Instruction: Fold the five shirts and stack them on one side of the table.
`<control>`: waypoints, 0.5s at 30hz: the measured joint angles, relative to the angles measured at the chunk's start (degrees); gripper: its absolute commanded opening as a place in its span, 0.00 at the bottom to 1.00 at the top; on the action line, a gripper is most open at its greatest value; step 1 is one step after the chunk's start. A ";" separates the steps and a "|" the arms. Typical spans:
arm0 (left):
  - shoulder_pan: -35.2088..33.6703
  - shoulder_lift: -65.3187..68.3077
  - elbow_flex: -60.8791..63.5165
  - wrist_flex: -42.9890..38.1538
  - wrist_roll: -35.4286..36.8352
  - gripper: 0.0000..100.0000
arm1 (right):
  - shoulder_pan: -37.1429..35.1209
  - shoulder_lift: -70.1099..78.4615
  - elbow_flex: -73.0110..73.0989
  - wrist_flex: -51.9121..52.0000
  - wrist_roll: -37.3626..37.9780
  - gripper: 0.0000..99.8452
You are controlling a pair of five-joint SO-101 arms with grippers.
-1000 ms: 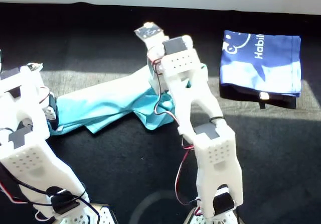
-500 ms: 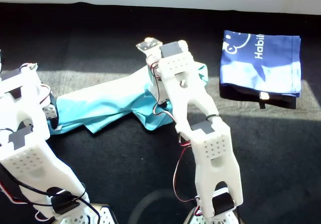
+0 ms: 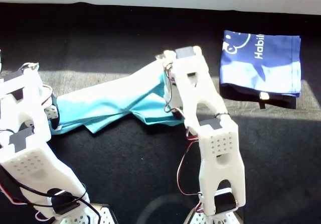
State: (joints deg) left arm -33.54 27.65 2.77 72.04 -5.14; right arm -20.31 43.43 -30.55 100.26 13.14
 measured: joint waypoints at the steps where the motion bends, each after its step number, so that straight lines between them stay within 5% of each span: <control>1: 0.00 0.00 0.00 0.00 0.00 0.01 | 0.00 0.00 1.85 0.00 0.53 0.07; 7: 0.00 0.00 0.00 0.00 0.00 0.01 | 0.00 -5.19 13.71 0.00 4.48 0.07; 15: 0.00 0.00 0.00 0.00 0.00 0.01 | 0.00 -32.09 25.58 -3.78 8.09 0.07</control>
State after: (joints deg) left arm -33.54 27.65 2.77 72.04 -5.14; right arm -20.31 11.34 -4.97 96.48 21.23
